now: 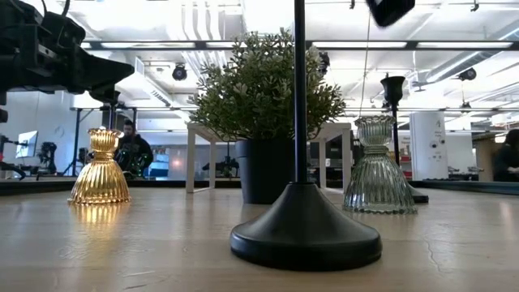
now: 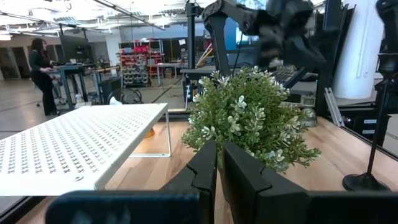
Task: Pick & Place candle stick holders
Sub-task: Put the bottom right black candle holder on the shelf
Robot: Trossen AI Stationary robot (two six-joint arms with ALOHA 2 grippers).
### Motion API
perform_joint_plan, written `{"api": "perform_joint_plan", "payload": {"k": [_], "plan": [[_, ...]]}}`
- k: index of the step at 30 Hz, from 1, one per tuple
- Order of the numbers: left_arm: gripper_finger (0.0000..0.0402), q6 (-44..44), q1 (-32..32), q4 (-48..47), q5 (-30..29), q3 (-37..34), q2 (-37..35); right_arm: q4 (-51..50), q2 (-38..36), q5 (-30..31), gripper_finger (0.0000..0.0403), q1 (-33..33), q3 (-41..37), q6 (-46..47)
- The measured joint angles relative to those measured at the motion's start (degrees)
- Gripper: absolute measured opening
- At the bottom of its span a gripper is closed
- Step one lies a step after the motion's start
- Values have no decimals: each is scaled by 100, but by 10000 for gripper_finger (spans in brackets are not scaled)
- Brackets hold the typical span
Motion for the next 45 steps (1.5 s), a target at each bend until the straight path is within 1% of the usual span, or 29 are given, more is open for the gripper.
{"api": "perform_joint_plan", "payload": {"k": [7, 10, 12, 15, 18, 24, 28, 31, 37, 39, 42, 45], "plan": [[30, -1, 1, 0, -1, 0, 1, 866, 1089, 71, 8, -2, 117, 607], [30, -1, 2, 2, -1, 0, 0, 937, 1287, 121, 12, -2, 221, 728], [30, -1, 2, 0, -1, -1, 1, 956, 1365, 118, 21, -2, 252, 816], [30, -1, 0, 2, -1, 1, 1, 934, 1473, 101, 45, -3, 263, 975], [30, 0, 2, 2, 1, -1, 1, 938, 1542, 24, 78, -4, 263, 1133], [30, 0, 2, 2, -1, 1, 3, 1027, 1627, -179, 142, 18, 318, 1111], [30, 0, 0, 2, 0, 0, 12, 1053, 1714, -367, 168, 69, 537, 857], [30, -1, 2, 2, 1, -1, 17, 1065, 1889, -393, 178, 102, 807, 670], [30, 0, -1, 32, -1, 0, 83, 592, 2295, -500, 173, 120, 1311, 407], [30, 0, -1, 36, 0, 0, 99, 634, 2410, -539, 166, 120, 1467, 337], [30, 0, -1, 46, 2, 1, 127, 477, 2429, -529, 146, 116, 1577, 268], [30, 0, -1, 61, 4, 0, 170, 299, 2396, -472, 109, 118, 1617, 233]]}}
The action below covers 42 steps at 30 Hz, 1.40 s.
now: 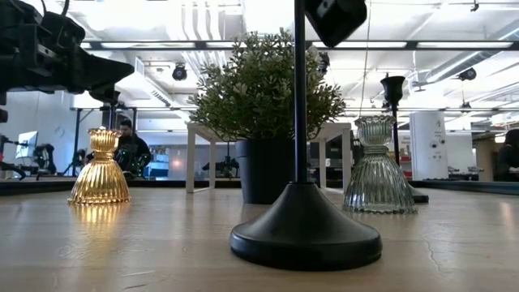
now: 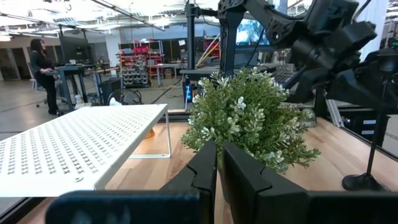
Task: Pick & Place candle stick holders
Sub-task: Put the bottom right black candle holder on the shelf
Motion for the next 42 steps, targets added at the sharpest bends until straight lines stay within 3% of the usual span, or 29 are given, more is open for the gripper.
{"api": "perform_joint_plan", "payload": {"k": [5, 13, 20, 24, 34, 38, 42], "plan": [[30, -1, 1, 13, 2, 1, 23, 22, -2, 48, 22, -2, 27, -152], [30, 0, 0, 28, 7, 1, 28, -296, -240, -6, 12, -4, 52, -260], [30, 0, 0, 26, 5, 1, 28, -2006, -1264, 47, 10, -72, 791, -967], [30, 0, 0, 18, 2, 1, 42, -3068, -1857, 412, 10, -333, 1301, -1616], [30, -1, 2, 0, -2, 1, 61, -4062, -2848, 224, 9, -2159, 1969, -2312], [30, -2, 2, -4, -2, 1, 63, -4083, -2915, -425, 9, -3142, 2274, -2263], [30, 0, 0, -8, -3, 1, 63, -4210, -2744, -524, 9, -4096, 2516, -2114]]}}
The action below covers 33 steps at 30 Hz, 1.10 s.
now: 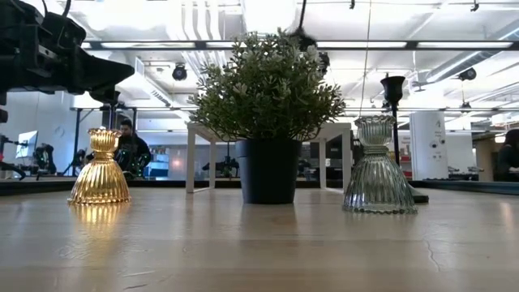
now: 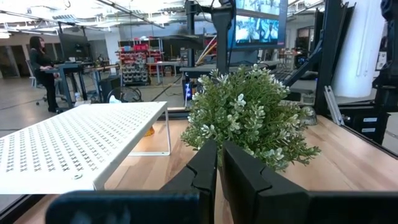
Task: Pick & Place candle stick holders
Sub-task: Put the bottom right black candle holder on the shelf
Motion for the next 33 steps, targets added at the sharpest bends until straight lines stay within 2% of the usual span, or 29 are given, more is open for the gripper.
{"api": "perform_joint_plan", "payload": {"k": [5, 10, 20, 33], "plan": [[30, 0, 2, -3, -1, 0, 0, -65, 309, -402, 10, -1084, 218, 309], [30, 0, 2, -5, -1, 0, 0, -67, 687, -424, 11, -1692, 428, 359], [30, 0, 2, -9, -1, 0, 0, -54, 1457, -248, 11, -2359, 890, 266], [30, -2, 2, -11, -1, 0, 0, 214, 1748, 152, 12, -2904, 860, 351]]}}
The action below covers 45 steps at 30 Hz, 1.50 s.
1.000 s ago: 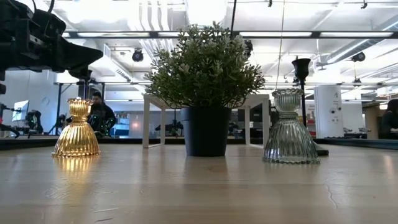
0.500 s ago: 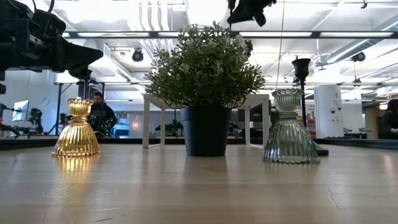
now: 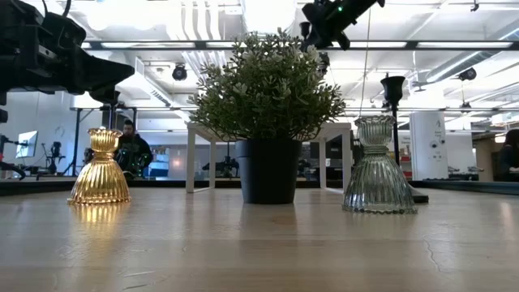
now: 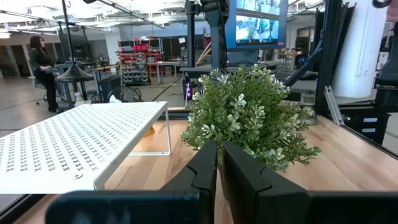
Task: Pick & Place candle stick holders
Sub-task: Put the bottom right black candle holder on the shelf
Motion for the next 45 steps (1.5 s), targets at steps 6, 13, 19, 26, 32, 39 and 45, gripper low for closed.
{"api": "perform_joint_plan", "payload": {"k": [6, 13, 19, 26, 32, 39, 45], "plan": [[30, 1, 0, -1, 0, 0, 0, 662, 6, 90, 12, -159, -476, 259], [30, 2, 0, -2, 0, 0, 0, 659, 32, 92, 12, -202, -757, 279], [30, 2, 0, -2, 0, 0, 0, 665, 5, 89, 11, -202, -997, 352], [30, 2, -2, -2, 0, 0, 0, 841, -254, 30, 11, -196, -1445, 371], [30, 2, -2, -3, 0, 0, 0, 1230, -584, -192, 11, -158, -1929, 426], [30, 2, -1, -4, 1, 0, 0, 1883, -796, -329, 11, -158, -2435, 530], [30, 1, -1, -3, 0, 0, 0, 1956, -727, -340, 11, -145, -2459, 500]]}}
